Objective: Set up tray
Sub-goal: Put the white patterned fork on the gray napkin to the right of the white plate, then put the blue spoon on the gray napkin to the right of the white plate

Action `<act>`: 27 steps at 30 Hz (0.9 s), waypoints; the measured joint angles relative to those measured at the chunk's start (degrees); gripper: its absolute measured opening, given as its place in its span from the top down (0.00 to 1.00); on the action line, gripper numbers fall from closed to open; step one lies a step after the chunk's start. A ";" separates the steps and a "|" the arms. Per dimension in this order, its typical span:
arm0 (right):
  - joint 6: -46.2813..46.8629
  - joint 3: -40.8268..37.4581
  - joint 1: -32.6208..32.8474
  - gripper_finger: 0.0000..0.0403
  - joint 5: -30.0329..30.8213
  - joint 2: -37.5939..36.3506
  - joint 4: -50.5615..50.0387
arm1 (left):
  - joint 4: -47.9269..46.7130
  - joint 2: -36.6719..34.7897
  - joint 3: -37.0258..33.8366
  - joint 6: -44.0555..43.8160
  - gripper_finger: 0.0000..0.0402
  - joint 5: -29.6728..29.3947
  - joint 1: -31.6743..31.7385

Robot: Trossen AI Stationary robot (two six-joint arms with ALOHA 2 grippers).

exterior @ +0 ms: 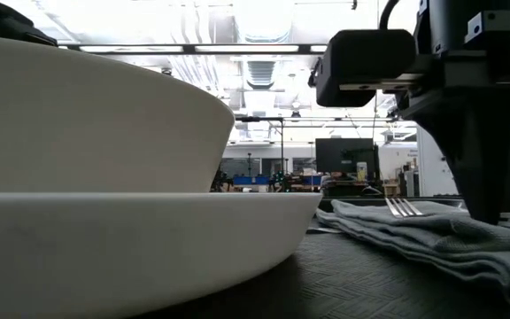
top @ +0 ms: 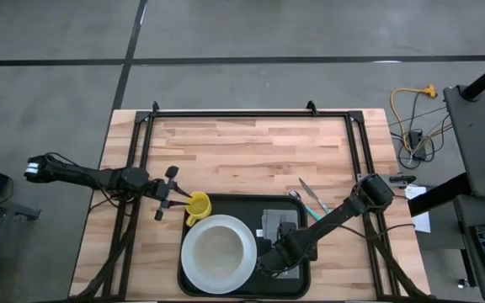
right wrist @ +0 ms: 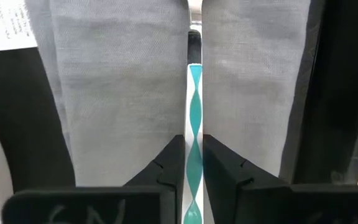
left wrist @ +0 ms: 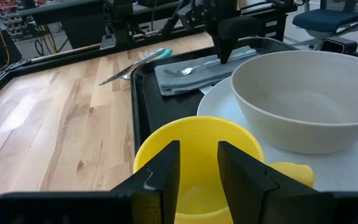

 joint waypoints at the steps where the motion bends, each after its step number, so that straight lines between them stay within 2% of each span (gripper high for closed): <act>1: 0.00 -0.15 -0.01 0.89 0.04 0.00 -0.01 | 0.00 0.00 0.00 0.00 0.77 0.00 -0.01; 17: -0.70 -0.66 -0.01 0.76 0.17 -0.02 -0.01 | 0.00 0.00 0.00 0.00 0.77 0.00 -0.01; 27: -2.61 1.16 -0.01 0.77 0.16 -0.26 -2.38 | 0.00 0.00 0.00 0.00 0.77 0.00 0.00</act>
